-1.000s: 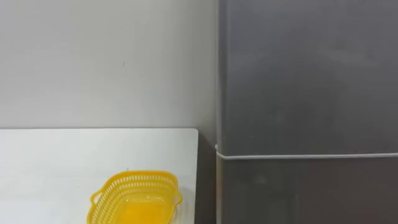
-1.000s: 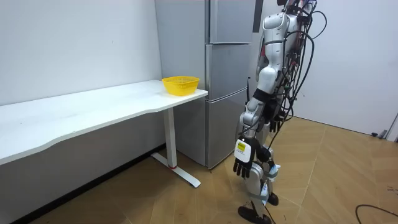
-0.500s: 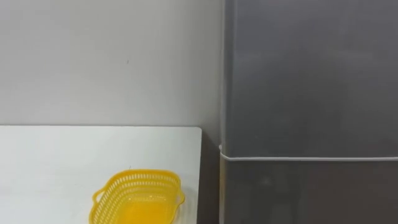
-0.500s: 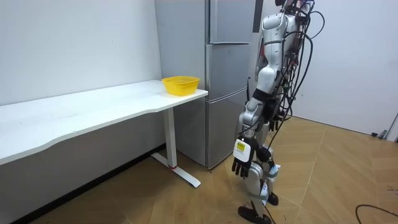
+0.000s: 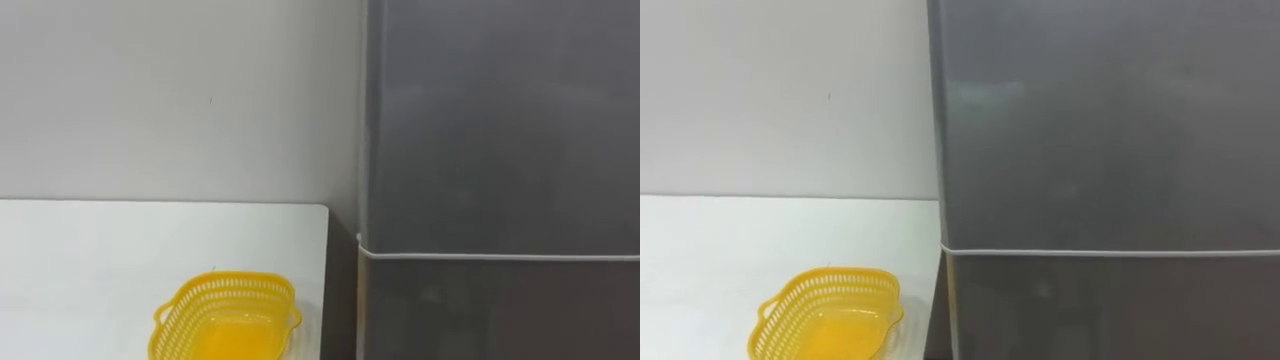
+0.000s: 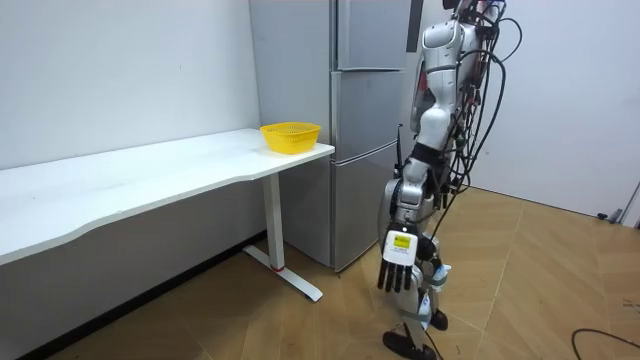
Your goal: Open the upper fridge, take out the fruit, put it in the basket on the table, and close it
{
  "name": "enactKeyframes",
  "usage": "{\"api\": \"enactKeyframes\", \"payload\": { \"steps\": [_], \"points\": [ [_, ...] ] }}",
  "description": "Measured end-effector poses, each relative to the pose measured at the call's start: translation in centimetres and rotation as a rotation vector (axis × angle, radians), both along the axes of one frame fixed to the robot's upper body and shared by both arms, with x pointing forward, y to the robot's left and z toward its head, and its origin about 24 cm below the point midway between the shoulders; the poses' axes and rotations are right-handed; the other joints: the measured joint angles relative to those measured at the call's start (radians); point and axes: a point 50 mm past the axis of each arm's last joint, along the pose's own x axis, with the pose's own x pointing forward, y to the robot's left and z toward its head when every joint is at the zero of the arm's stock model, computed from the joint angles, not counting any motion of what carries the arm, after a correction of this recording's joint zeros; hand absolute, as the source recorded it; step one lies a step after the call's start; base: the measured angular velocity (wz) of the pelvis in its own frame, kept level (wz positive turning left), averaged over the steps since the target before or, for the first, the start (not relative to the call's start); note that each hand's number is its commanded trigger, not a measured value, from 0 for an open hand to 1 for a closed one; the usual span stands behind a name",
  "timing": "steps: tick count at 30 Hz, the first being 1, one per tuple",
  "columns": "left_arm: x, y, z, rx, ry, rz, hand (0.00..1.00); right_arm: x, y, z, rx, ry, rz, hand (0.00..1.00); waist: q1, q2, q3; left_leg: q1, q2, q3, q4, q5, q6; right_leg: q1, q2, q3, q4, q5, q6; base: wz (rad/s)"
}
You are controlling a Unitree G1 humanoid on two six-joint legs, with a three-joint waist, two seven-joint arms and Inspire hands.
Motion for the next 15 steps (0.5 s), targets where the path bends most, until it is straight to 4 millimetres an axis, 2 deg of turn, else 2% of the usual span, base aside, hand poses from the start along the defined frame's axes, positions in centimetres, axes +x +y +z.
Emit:
{"api": "enactKeyframes", "payload": {
  "steps": [2, 7, 8, 9, 11, 15],
  "points": [
    [1.7, 1.6, 0.7, 0.114, -0.123, 0.186, 0.00, 0.2, -0.5, 0.1, -0.027, -0.016, -0.011, 0.00, 0.006, -0.002, 0.0038, 0.004, 0.001, -0.005, -0.004, 0.000, 0.000, 0.004, 0.000, -0.008, 0.006, 0.000, 0.000, 0.11],
    [5.3, 4.0, 2.8, 0.279, -0.327, 0.441, 0.00, 1.1, -1.1, 0.3, -0.049, -0.083, -0.033, 0.00, 0.009, 0.004, 0.0049, 0.007, -0.001, -0.008, -0.002, 0.000, 0.000, 0.010, 0.001, -0.005, -0.001, -0.001, 0.000, 0.01],
    [6.5, 4.7, 3.7, 0.321, -0.382, 0.491, 0.00, 1.1, -1.1, 0.3, -0.049, -0.087, -0.031, 0.00, 0.017, 0.013, -0.0008, 0.006, 0.000, -0.004, -0.001, 0.000, 0.000, 0.010, 0.004, 0.000, -0.010, 0.001, 0.000, 0.00],
    [7.1, 5.0, 4.2, 0.339, -0.411, 0.513, 0.00, 1.0, -1.1, 0.3, -0.049, -0.087, -0.031, 0.00, 0.024, 0.013, -0.0011, 0.005, 0.001, -0.003, -0.001, 0.000, 0.000, 0.008, 0.004, 0.001, -0.009, 0.002, 0.000, -0.03],
    [9.0, 6.4, 6.3, 0.445, -0.522, 0.580, 0.00, 0.4, -1.2, 0.3, -0.050, -0.088, -0.033, 0.00, 0.048, 0.014, -0.0033, 0.004, 0.002, 0.001, -0.002, 0.000, 0.000, 0.002, 0.004, 0.004, -0.008, 0.006, -0.001, -0.12],
    [10.7, 7.7, 9.4, 0.586, -0.637, 0.640, 0.00, -0.2, -1.3, 0.4, -0.066, -0.096, -0.031, 0.00, 0.054, 0.018, -0.0105, -0.004, -0.001, -0.009, -0.002, 0.000, 0.001, -0.003, 0.003, 0.001, -0.008, 0.011, 0.001, 0.00]
  ]
}}
